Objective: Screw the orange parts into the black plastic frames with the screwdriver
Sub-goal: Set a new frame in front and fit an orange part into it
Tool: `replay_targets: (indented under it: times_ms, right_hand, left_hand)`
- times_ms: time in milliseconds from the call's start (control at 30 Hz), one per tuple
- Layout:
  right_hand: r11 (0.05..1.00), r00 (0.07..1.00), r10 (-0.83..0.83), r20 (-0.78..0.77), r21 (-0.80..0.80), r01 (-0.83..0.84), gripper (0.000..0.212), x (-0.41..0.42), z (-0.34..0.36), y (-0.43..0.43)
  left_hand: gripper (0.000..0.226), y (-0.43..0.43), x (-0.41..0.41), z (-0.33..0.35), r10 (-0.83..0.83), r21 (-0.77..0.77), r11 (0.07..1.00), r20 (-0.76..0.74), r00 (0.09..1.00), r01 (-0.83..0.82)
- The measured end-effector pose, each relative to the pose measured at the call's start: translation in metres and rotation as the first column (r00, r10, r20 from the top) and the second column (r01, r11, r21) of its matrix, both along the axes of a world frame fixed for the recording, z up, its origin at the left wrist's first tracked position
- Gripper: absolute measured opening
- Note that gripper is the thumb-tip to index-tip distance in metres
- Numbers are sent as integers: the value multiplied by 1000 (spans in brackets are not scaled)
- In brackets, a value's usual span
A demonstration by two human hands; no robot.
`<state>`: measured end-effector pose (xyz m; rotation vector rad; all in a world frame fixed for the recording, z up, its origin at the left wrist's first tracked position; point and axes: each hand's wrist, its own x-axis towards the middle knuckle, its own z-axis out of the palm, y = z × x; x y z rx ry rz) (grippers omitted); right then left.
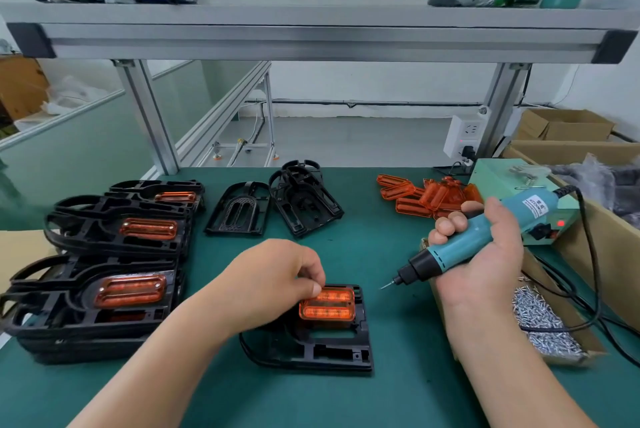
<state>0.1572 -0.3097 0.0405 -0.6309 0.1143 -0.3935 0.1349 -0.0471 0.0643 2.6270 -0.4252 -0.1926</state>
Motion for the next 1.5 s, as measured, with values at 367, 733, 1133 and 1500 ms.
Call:
replay_targets:
  times_ms: [367, 733, 1133, 1500]
  right_hand:
    - [999, 1000, 23, 12, -29, -23, 23, 1, -1, 3]
    - [1000, 1000, 23, 5, -20, -23, 23, 0, -1, 5]
    - [999, 999, 36, 11, -17, -36, 22, -2, 1, 6]
    - [999, 999, 38, 17, -25, -38, 22, -3, 0, 8]
  left_hand:
    - [5, -1, -12, -11, -42, 67, 997, 57, 998, 38]
    - [10, -5, -14, -16, -37, 43, 999, 105, 994, 32]
    - [26, -6, -13, -20, -177, 210, 965, 82, 981, 157]
    - [30, -15, -22, -15, -184, 318, 937, 92, 979, 146]
